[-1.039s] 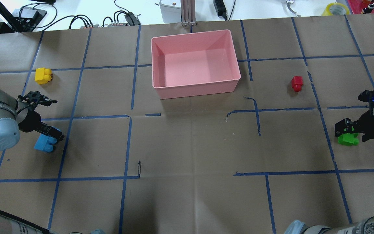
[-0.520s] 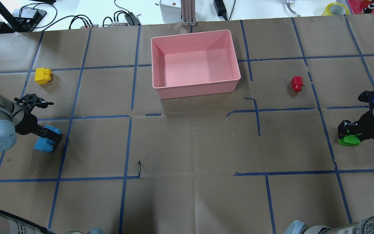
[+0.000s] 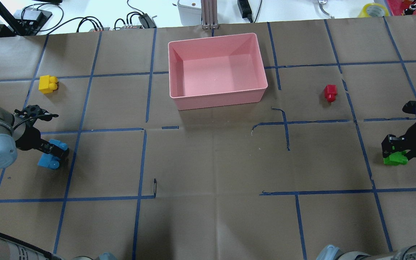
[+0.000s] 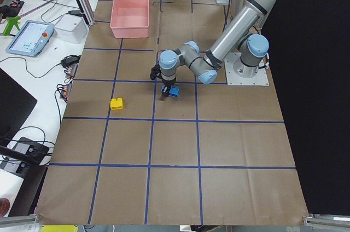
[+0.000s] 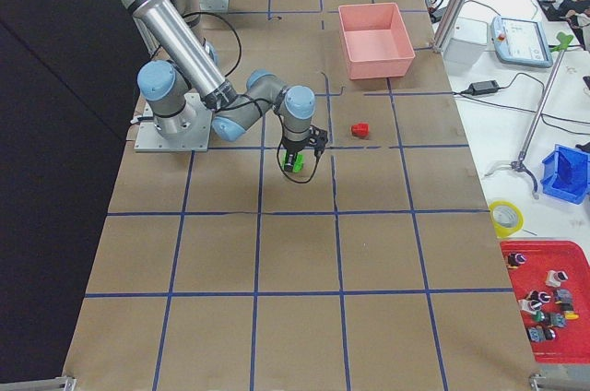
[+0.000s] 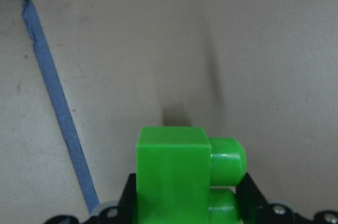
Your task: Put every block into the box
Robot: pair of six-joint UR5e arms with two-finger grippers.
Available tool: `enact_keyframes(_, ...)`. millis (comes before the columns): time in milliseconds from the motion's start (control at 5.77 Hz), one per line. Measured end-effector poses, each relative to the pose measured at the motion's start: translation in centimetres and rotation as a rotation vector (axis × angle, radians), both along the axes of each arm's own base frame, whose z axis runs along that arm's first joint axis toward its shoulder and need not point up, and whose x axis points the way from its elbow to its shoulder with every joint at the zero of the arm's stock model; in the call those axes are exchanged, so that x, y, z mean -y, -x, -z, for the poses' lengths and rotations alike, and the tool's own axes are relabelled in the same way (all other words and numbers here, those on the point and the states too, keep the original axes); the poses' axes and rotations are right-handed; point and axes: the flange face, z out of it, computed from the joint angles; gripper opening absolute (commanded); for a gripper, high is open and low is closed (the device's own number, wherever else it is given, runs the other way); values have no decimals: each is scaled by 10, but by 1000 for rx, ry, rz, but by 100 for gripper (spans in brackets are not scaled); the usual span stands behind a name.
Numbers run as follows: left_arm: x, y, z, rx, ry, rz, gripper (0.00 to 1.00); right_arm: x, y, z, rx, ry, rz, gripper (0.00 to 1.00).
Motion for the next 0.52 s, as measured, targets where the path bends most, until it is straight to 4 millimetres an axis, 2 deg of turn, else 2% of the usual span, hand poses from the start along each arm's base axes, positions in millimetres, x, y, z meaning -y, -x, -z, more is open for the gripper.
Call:
enact_keyframes(173,1,0,-1,2,1,-2,9,4,5,-33,-38,-4,-41,5)
enact_keyframes(346,2,-1,-2,7,3,-4,0,5,4,-69,-75,5,-87,5)
enact_keyframes(520,4,-2,-8,18,13,-17,0,14,-16,-105,-67,18,-155,5)
